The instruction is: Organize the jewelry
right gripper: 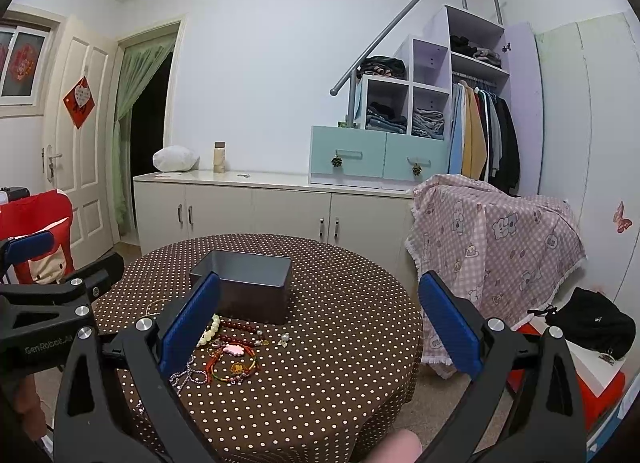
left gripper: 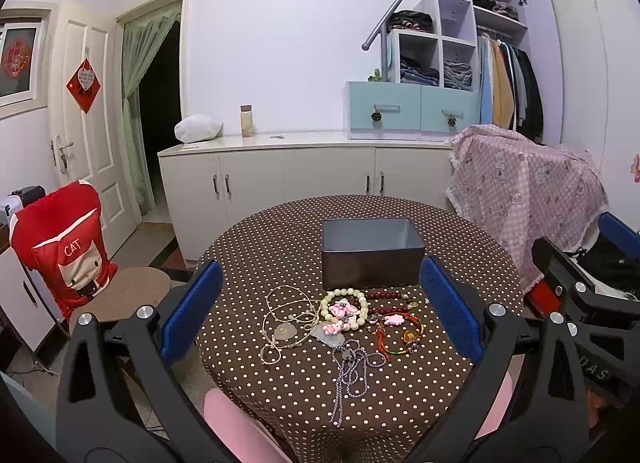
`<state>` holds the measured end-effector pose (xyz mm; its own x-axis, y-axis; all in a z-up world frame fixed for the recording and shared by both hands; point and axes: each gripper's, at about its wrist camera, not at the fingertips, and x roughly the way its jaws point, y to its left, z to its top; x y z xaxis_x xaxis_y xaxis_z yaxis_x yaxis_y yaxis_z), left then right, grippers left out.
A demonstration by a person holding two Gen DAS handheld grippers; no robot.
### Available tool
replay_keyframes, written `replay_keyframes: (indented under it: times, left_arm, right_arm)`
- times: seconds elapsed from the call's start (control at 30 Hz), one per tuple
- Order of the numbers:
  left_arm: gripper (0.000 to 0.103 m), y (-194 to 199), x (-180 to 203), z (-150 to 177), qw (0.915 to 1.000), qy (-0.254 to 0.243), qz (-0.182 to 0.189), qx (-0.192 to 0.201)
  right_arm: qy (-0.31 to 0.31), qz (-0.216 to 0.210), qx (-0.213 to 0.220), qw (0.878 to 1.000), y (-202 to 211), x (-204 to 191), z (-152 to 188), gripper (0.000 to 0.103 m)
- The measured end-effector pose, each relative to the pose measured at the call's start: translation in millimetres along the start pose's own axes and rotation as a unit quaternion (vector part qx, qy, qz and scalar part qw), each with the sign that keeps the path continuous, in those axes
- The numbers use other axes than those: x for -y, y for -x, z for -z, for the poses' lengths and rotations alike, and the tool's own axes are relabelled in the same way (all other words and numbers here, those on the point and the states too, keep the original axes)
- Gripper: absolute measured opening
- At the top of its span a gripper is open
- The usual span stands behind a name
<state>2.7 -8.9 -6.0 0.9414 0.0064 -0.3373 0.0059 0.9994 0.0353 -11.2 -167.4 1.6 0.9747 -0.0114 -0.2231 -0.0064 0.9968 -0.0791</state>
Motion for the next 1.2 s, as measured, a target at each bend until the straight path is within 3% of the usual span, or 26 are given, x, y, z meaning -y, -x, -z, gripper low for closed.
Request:
replay_keyframes:
  times: [0.9, 1.2]
  left_arm:
    - [0.097, -2.0, -2.9, 1.3, 1.0000, 0.000, -0.001, -0.002]
    - [0.097, -16.2, -16.1, 18.4, 0.9988, 0.009, 0.000, -0.047]
  right_arm:
    - [0.003, -0.001, -0.005, 1.000, -0.4, -2.3, 1.0, 0.095]
    - [0.013, -0.019, -0.048, 0.999, -17.0, -15.9, 13.9, 0.095]
